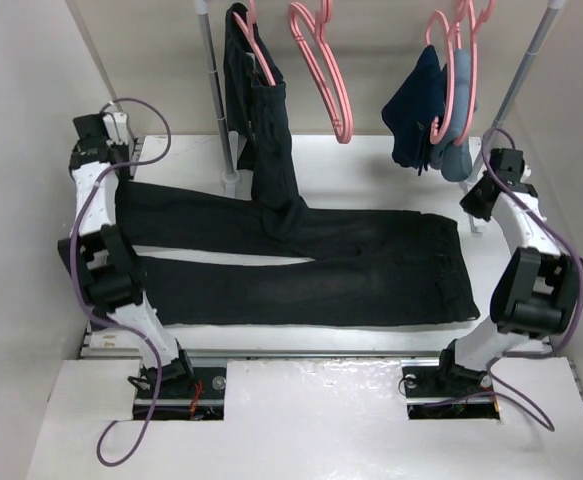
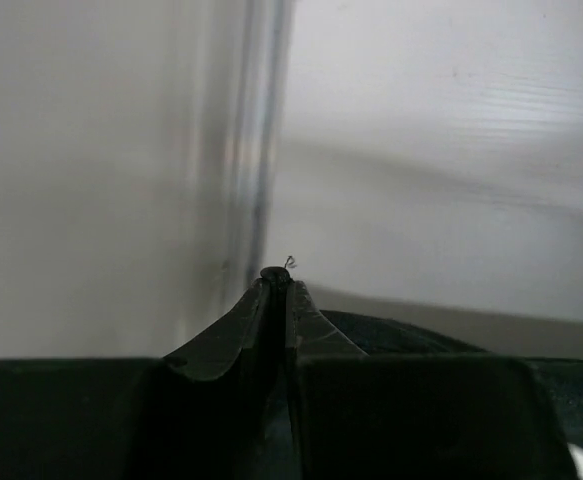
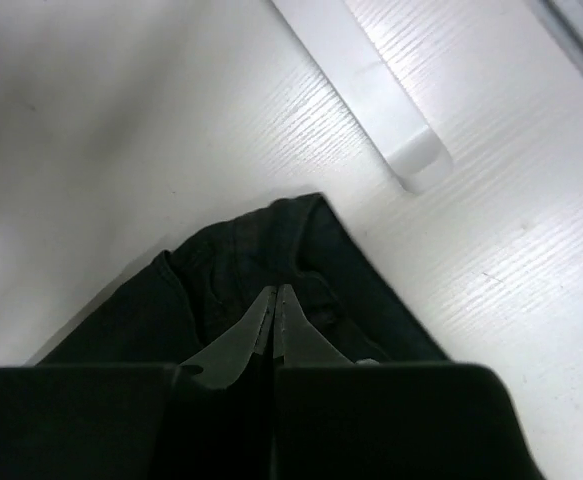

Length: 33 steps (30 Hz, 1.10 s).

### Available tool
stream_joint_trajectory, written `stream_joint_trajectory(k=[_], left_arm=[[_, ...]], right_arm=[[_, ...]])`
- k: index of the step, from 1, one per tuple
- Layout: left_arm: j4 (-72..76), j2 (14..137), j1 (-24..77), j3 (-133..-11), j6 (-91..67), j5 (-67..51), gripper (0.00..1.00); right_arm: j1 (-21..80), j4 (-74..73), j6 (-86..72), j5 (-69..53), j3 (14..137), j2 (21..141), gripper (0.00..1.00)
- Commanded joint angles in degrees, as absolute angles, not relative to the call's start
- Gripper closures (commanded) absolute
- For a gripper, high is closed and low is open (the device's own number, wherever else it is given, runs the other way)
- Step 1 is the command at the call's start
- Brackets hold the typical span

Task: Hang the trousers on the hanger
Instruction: Flatten out the trousers at the center of the board, then fold the trousers at the center of the board.

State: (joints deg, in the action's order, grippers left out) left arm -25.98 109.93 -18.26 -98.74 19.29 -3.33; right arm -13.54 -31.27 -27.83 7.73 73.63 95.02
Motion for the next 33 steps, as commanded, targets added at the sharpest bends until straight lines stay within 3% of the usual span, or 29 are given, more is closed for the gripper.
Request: stream_joint_trajectory(k=[1, 5, 7, 8, 12, 25, 30, 32, 33], left_arm=[[-25.0, 99.8, -20.7, -94.0, 24.2, -1.4, 1.00], [-23.3, 93.3, -20.7, -82.0, 27.8, -1.7, 1.00], [-22.7, 92.1, -20.7, -79.6, 28.3, -1.7, 1.00], [-22.7, 92.1, -20.2, -79.1, 28.3, -1.7, 1.00], [-22.7, 94.7, -17.8, -79.0, 26.5, -2.9, 1.00], [-25.2, 100.2, -17.2, -83.7, 24.0, -5.4, 1.00], [-25.2, 100.7, -17.2, -83.7, 24.0, -4.9, 1.00], [-25.2, 100.7, -17.2, -83.7, 24.0, -4.9, 1.00], [-25.2, 100.7, -17.2, -83.7, 24.0, -4.9, 1.00]], right_arm=[[-14.7, -26.5, -27.9, 8.4, 69.0, 89.4, 1.00], [-15.3, -24.5, -26.6, 5.2, 65.6, 87.9, 1.00], [-15.3, -25.7, -25.5, 0.8, 67.2, 90.2, 0.75], [-15.3, -26.3, -24.9, -0.8, 68.3, 93.7, 0.46], [-15.3, -25.8, -24.9, -7.8, 71.4, 100.4, 0.29], [-14.2, -29.1, -28.0, -4.9, 82.1, 111.6, 0.10], [-13.2, -32.3, -29.6, -4.3, 84.7, 116.7, 0.11], [-13.2, -33.0, -29.6, -4.3, 84.7, 117.3, 0.16], [-13.2, -33.6, -29.6, -4.3, 84.7, 117.3, 0.25]])
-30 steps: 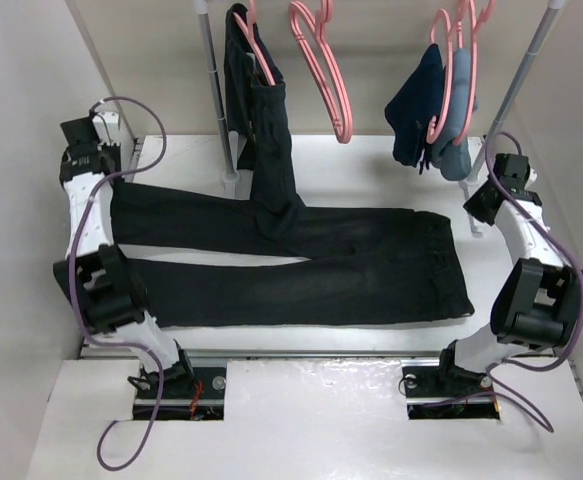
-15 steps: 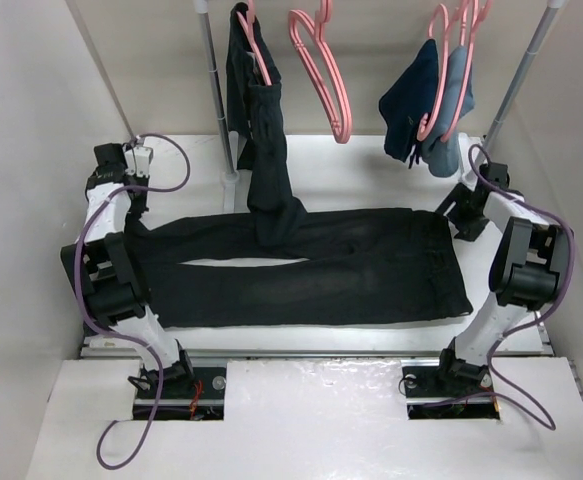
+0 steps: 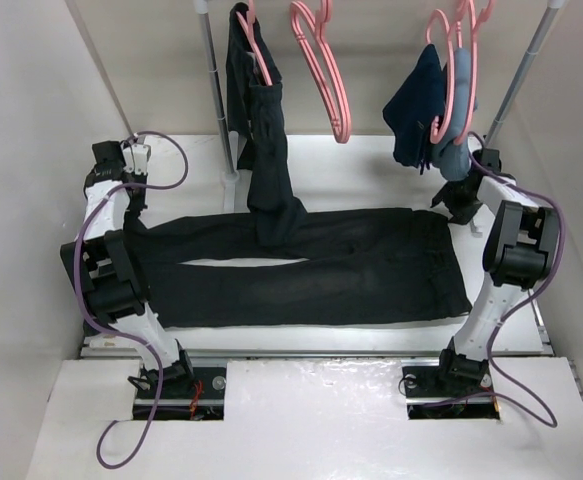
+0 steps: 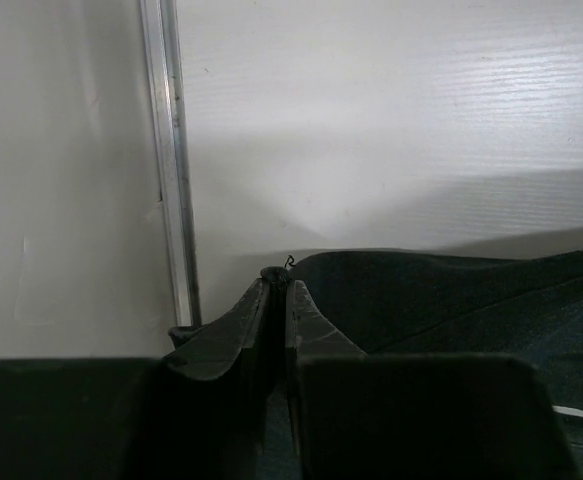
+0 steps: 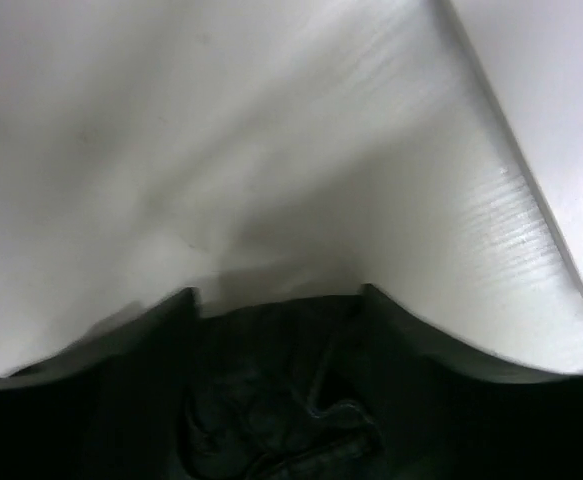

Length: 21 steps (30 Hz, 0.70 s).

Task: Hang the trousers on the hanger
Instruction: Fold the trousers at the center of the board.

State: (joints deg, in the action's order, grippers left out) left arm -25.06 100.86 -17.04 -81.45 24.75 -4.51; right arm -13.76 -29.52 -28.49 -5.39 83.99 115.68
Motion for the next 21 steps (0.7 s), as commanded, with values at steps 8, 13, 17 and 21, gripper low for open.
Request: stream_joint_trajectory(k=[8, 13, 17, 21], left_arm=[[-28.3, 100.2, -17.2, -87.8, 24.9, -4.4, 1.00], [-30.7, 93.2, -17.2, -83.7, 33.3, -0.4, 1.00], [-31.2, 84.7, -17.2, -71.4, 42.9, 5.1, 1.00], [-33.8, 79.1, -19.6, -60.0, 49.3, 8.7, 1.00]], right_arm=[[-13.2, -33.6, -27.7, -4.9, 81.2, 110.9, 1.00], [-17.5, -31.8, -29.2, -1.3, 72.3, 93.7, 1.00], [-22.2, -30.6, -32.2, 1.7, 61.6, 79.8, 1.00], [-26.4, -30.1, -33.8, 3.7, 53.4, 69.7, 1.00]])
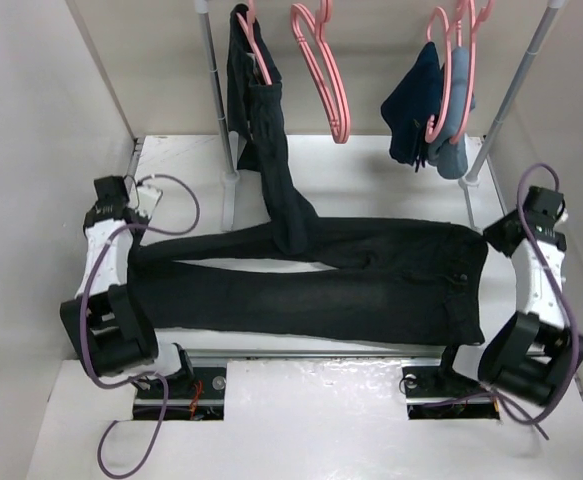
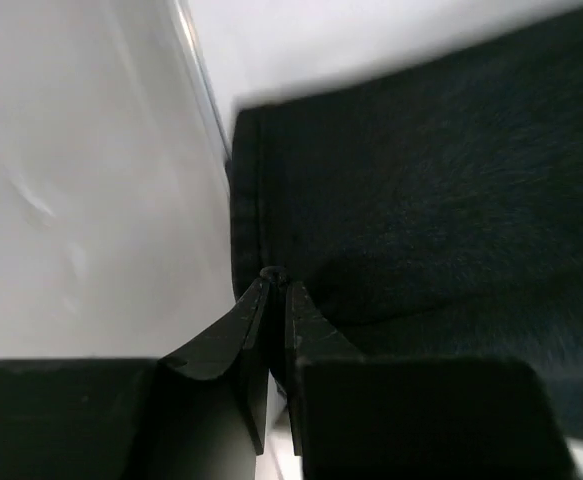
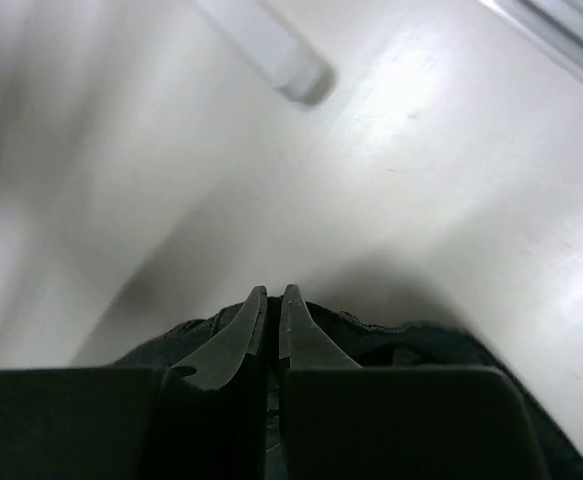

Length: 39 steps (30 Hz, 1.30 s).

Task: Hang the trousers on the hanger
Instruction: Fold the trousers at the center of the board.

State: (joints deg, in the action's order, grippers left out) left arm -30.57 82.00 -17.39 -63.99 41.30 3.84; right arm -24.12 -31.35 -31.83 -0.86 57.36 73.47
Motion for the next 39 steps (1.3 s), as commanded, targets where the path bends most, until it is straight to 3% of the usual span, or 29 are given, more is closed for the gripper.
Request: stream_joint_trajectory(k=[1, 10, 15, 21, 27, 35, 39], left_arm=[[-34.9, 78.5, -20.6, -57.6, 50.3, 8.7, 1.00], [-37.5, 76.6, -28.5, -53.3, 59.9, 13.7, 1.00], [-35.0, 76.1, -30.1, -52.3, 64.3, 13.0, 1.00], [-33.6, 78.5, -30.1, -66.3, 54.7, 0.9, 1.00], [-32.4, 74.6, -30.8, -71.5, 57.5, -1.4, 1.00], [-35.9, 73.9, -35.2, -56.8, 63.3, 12.0, 1.00], [-34.4, 73.9, -38.1, -47.1, 63.8, 15.1, 1.00]], right_arm=[[-27.9, -30.1, -33.8, 4.5, 52.3, 68.2, 1.00], [-33.6, -32.9, -32.5, 6.4, 50.6, 61.8, 1.00], [-33.6, -30.9, -32.5, 0.4, 50.6, 61.3, 1.00], [-33.6, -27.3, -32.5, -4.1, 53.7, 62.5, 1.00], [-33.6, -31.7, -32.0, -2.2, 59.7, 59.1, 1.00], [-33.6, -36.2, -46.0, -1.6, 41.0, 44.1, 1.00], [-33.6, -40.0, -54.0, 1.4, 34.4, 42.9, 1.00]])
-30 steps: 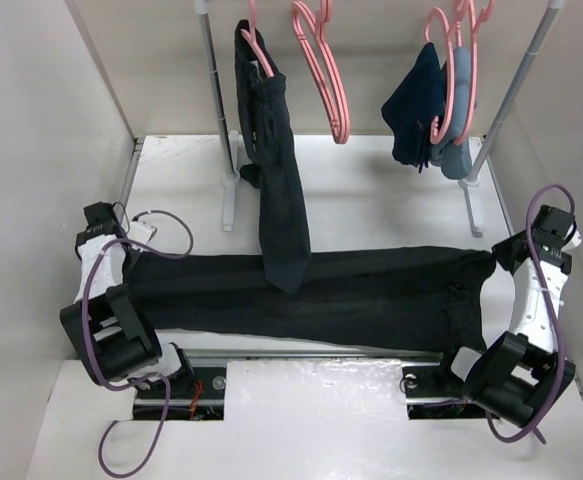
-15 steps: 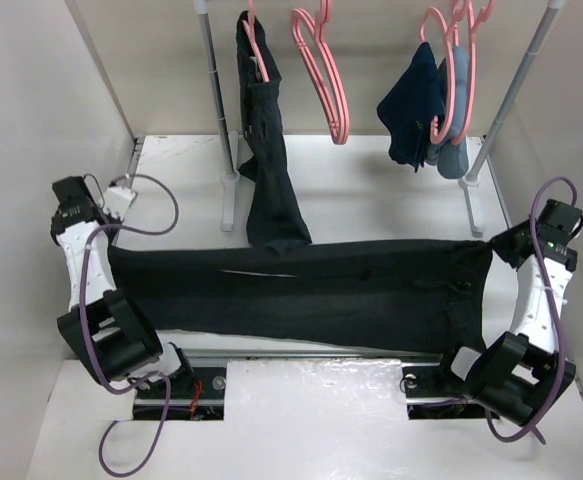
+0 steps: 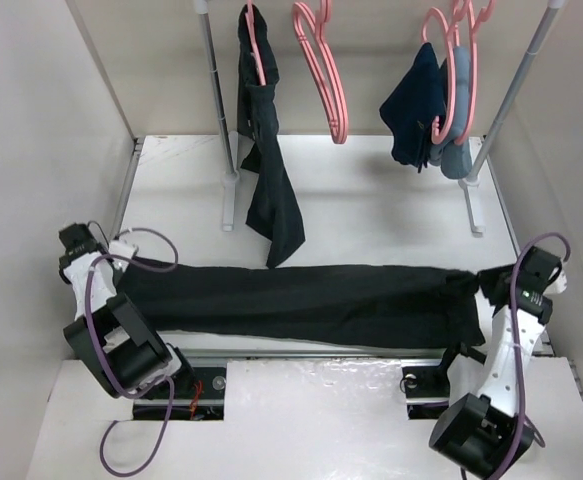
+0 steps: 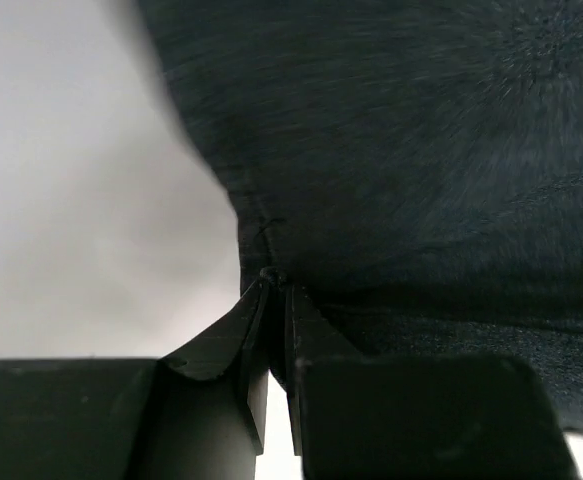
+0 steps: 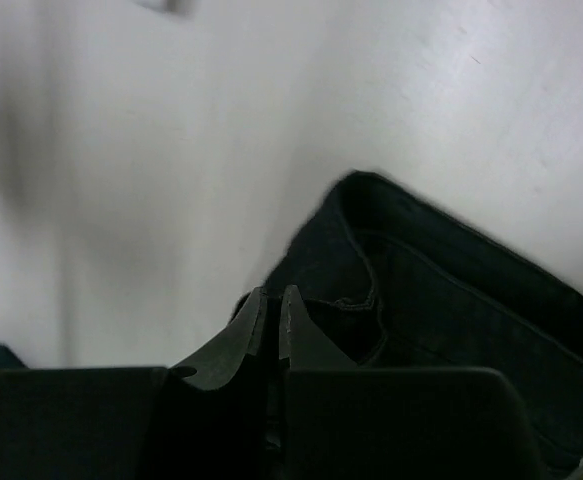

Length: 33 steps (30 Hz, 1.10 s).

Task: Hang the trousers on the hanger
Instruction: Fold the trousers at the center of the board.

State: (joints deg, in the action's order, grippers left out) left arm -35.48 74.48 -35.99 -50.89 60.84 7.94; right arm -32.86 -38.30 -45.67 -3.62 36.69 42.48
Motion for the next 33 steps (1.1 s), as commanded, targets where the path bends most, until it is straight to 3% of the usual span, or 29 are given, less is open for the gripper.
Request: stream_joint_trajectory(k=[1, 6, 13, 14, 16, 17, 21, 26, 30, 33], left_arm=[[-33.6, 73.9, -38.1, -46.2, 63.8, 15.1, 1.00], [-33.0, 73.4, -40.0, -48.2, 61.9, 14.4, 1.00], [-35.6, 73.9, -40.0, -53.0, 61.9, 12.8, 1.00], [-35.6, 73.9, -40.0, -51.9, 61.9, 13.5, 1.00], [-35.6, 73.9, -40.0, -50.9, 62.6, 14.7, 0.90], [-35.6, 73.9, -40.0, -50.4, 62.6, 16.2, 0.73], [-35.1, 74.4, -40.0, -48.9, 63.8, 20.2, 0.61], [-35.6, 76.5, -40.5, -52.5, 62.1, 23.3, 0.48], [-41.4, 77.0, -39.0, -59.1, 59.7, 14.8, 0.48], [-45.4, 74.5, -34.8, -59.9, 57.8, 6.4, 0.48]], right_arm=[[-34.2, -40.0, -55.0, 1.4, 33.1, 42.9, 1.00], [-34.2, -40.1, -54.4, -3.2, 35.9, 41.8, 1.00], [-34.2, -47.1, -46.5, 3.4, 41.0, 38.8, 1.00], [-34.2, -47.1, -46.5, 4.0, 40.1, 38.8, 0.95], [-34.2, -47.1, -47.8, 4.0, 39.4, 38.0, 0.72], [-34.2, -47.1, -48.7, 4.0, 39.4, 37.4, 0.43], [-34.2, -50.1, -50.3, 9.3, 41.0, 37.4, 0.12], [-34.2, -48.7, -49.8, 8.5, 42.7, 37.4, 0.12], [-31.6, -39.1, -39.9, -1.5, 42.7, 37.4, 0.44], [-28.4, -36.7, -38.7, -7.1, 42.7, 38.2, 0.53]])
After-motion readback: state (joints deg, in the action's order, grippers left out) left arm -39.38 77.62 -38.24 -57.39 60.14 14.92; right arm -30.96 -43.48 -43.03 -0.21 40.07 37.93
